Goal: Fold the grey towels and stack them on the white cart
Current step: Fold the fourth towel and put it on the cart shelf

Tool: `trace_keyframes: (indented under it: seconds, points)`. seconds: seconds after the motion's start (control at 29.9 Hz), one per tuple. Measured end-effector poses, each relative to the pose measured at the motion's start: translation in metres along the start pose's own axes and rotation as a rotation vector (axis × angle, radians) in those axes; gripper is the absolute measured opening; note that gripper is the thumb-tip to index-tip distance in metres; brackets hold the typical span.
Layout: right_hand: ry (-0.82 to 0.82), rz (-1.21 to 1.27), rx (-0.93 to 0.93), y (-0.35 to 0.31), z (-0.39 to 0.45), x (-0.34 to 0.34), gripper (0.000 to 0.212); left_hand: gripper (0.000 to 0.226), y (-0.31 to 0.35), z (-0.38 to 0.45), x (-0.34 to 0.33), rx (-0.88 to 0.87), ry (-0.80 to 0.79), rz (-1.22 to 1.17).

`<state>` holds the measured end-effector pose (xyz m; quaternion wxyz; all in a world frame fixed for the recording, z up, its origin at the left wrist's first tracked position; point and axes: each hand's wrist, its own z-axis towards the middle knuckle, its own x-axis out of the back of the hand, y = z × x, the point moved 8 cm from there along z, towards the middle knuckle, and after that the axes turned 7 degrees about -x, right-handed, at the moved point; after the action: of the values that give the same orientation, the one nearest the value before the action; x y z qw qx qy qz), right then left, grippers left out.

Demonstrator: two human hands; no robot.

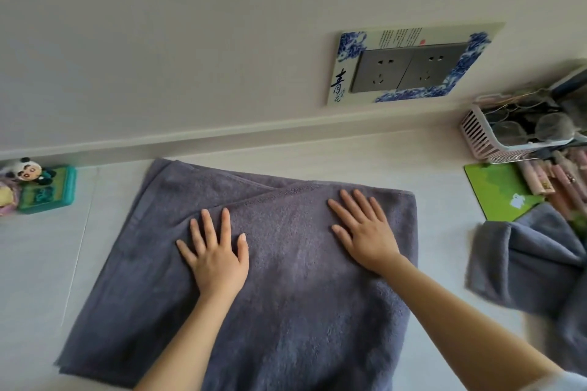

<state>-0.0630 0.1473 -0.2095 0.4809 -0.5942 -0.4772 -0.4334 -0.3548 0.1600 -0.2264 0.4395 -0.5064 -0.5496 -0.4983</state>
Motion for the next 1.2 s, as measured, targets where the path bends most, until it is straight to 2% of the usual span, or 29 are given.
trace_keyframes:
  seconds: [0.1,0.17,0.3,0.43,0.53,0.73,0.83,0.97,1.04,1.2]
  points:
    - [-0.029,0.014,-0.260,0.026,0.010,-0.001,0.070,0.067,0.004,-0.017,-0.002,0.037,0.018,-0.038]
    - [0.001,0.042,-0.333,0.017,0.015,0.005,0.073,0.068,0.010,-0.028,-0.001,0.069,0.023,-0.088]
    - [0.017,0.167,-0.183,-0.039,0.017,0.008,0.073,0.059,0.010,-0.020,0.023,0.118,0.144,-0.253]
    - [-0.015,0.187,-0.216,-0.055,0.017,-0.008,0.077,0.052,-0.017,0.018,0.049,0.155,0.281,-0.328]
    - [0.028,0.127,-0.260,-0.054,0.017,-0.009,0.076,0.041,-0.047,0.050,0.051,0.223,0.286,-0.348]
    - [0.082,0.063,-0.313,-0.061,0.020,-0.010,0.070,0.047,-0.113,0.100,0.053,0.360,0.207,-0.329]
    - [0.085,0.051,-0.319,-0.059,0.021,-0.010,0.068,0.034,-0.128,0.119,0.054,0.375,0.195,-0.390]
    - [0.086,0.037,-0.324,-0.058,0.019,-0.011,0.067,0.024,-0.142,0.123,0.063,0.385,0.324,-0.492]
    - [0.095,0.042,-0.343,-0.058,0.020,-0.011,0.067,0.022,-0.151,0.121,0.069,0.412,0.397,-0.470]
    - [0.100,0.027,-0.376,-0.057,0.020,-0.012,0.066,0.021,-0.154,0.130,0.059,0.391,0.398,-0.406]
